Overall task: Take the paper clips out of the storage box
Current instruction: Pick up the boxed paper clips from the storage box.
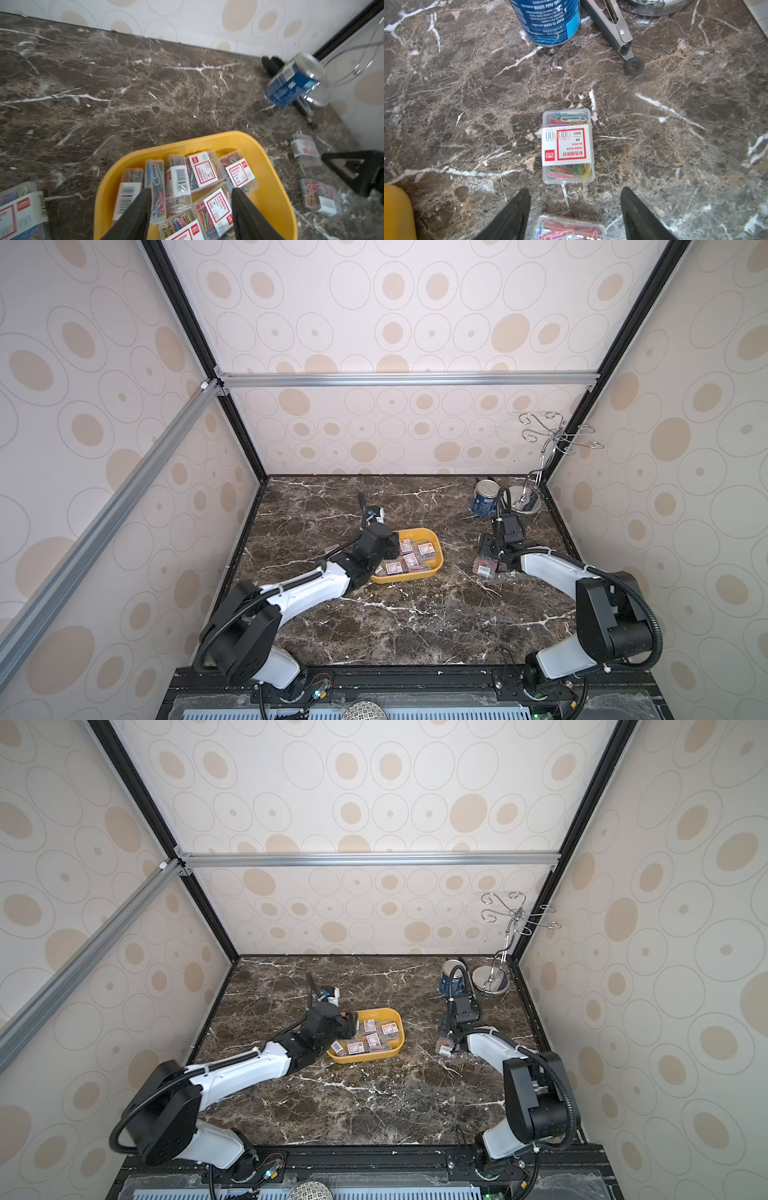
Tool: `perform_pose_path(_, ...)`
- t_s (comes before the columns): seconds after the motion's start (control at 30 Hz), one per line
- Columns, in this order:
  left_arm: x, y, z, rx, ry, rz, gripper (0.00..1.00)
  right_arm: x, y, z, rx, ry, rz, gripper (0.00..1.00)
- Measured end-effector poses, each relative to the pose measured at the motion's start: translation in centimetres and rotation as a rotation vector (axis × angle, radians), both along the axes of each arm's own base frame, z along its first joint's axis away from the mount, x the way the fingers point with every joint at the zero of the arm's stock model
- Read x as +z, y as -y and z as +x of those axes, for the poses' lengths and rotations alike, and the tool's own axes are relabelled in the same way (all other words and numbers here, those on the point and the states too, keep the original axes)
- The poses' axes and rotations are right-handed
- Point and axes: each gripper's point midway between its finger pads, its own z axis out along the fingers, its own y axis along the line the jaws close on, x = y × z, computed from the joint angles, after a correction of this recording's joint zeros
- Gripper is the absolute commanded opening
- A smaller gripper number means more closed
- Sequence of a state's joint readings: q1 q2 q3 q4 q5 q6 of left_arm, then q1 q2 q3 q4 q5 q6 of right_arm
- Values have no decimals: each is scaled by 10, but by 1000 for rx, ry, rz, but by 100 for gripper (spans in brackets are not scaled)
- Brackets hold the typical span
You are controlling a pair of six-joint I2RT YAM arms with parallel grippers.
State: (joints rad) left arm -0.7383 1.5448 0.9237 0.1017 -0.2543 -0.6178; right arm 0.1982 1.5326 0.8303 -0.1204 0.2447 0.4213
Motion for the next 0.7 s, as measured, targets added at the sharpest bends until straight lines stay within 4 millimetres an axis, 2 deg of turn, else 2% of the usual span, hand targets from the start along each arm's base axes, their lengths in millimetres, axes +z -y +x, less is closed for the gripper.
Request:
perform_pose_path(0.13, -29, 27, 7, -29, -86, 65, 53, 0, -2, 2, 2, -5, -6, 70)
perform_pose_path(0.3, -57, 29, 6, -23, -167, 138, 54, -1, -1, 1, 0, -12, -16, 70)
perform_pose_path(0.4, -59, 25, 6, -7, -183, 174, 54, -2, -1, 1, -1, -19, -19, 70)
perform_pose_path(0.57, -50, 25, 7, 33, -163, 230, 54, -3, -2, 4, 0, -26, -25, 70)
perform_pose_path(0.7, -56, 25, 7, 51, -170, 268, 51, -2, -4, 4, 3, -27, -28, 70)
